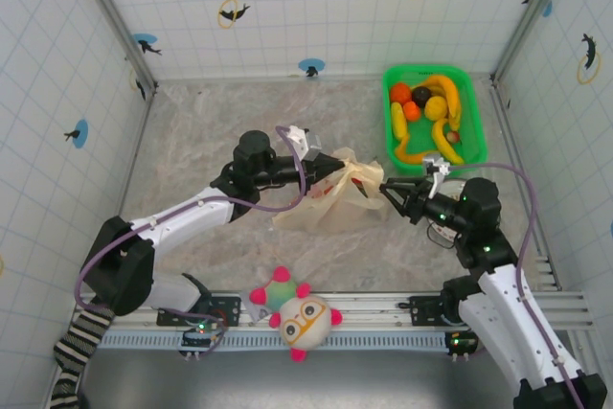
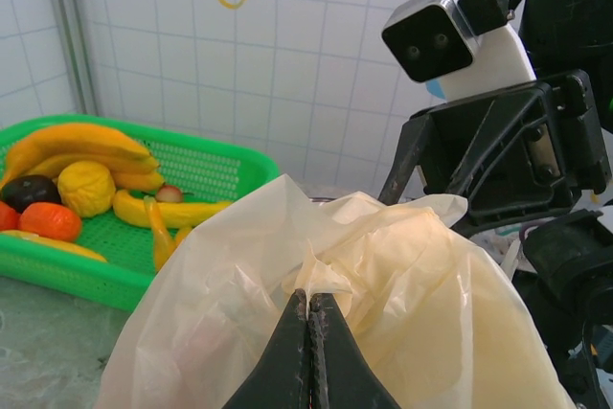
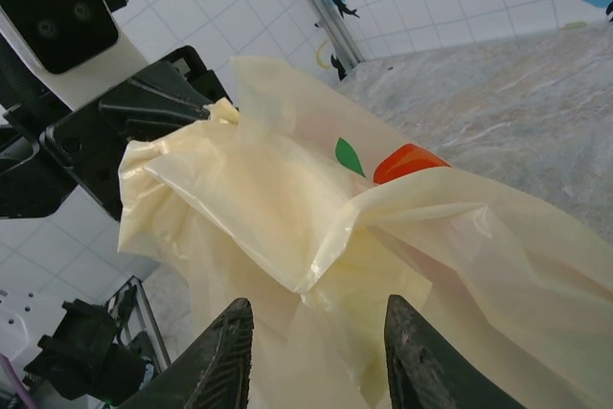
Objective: Place the fake fruits into the plastic bag and tie a complex knot
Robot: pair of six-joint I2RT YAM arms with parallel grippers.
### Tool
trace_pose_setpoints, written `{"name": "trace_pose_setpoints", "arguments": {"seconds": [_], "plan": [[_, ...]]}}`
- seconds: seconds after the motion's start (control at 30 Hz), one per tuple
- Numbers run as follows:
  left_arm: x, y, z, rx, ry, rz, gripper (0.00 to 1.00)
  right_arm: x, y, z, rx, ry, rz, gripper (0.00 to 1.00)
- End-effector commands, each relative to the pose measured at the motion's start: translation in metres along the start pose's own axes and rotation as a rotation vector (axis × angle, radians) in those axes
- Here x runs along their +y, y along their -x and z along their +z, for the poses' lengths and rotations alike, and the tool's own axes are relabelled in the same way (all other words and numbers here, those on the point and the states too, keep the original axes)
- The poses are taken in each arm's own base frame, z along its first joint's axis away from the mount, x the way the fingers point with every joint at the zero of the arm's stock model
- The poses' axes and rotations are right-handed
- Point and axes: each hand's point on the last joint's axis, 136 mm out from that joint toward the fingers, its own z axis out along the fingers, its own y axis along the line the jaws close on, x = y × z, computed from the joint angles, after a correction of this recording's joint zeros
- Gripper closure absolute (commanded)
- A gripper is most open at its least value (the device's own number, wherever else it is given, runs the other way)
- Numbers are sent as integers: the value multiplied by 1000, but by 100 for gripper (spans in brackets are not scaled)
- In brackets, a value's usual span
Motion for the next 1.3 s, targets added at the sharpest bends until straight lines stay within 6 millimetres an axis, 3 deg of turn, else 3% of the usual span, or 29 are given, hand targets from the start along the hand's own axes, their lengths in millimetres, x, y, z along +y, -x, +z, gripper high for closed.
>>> {"name": "trace_pose_setpoints", "arguments": {"seconds": [0.0,0.17,0.37,0.6,0.87,1.27], "plan": [[0,15,2,-28,-6,21,100,-3,-4,6,-3,-15,-29,59],[-1,15,2,-25,-6,23,100,-3,-7,14,2,-21,-59,59],[1,15,2,-26,2,24,100,-8,-9,20,48,-46,-76,68],[5,16,-2,-21,50,34,100,-16,-2,14,32,-131,-106,100],[13,18,-10,-3,126,43,100,-16,12,1,-7,-197,-133,100],[44,13,-49,-26,355,-17,100,-61,17,-22,-12,-459,-49,100]]}}
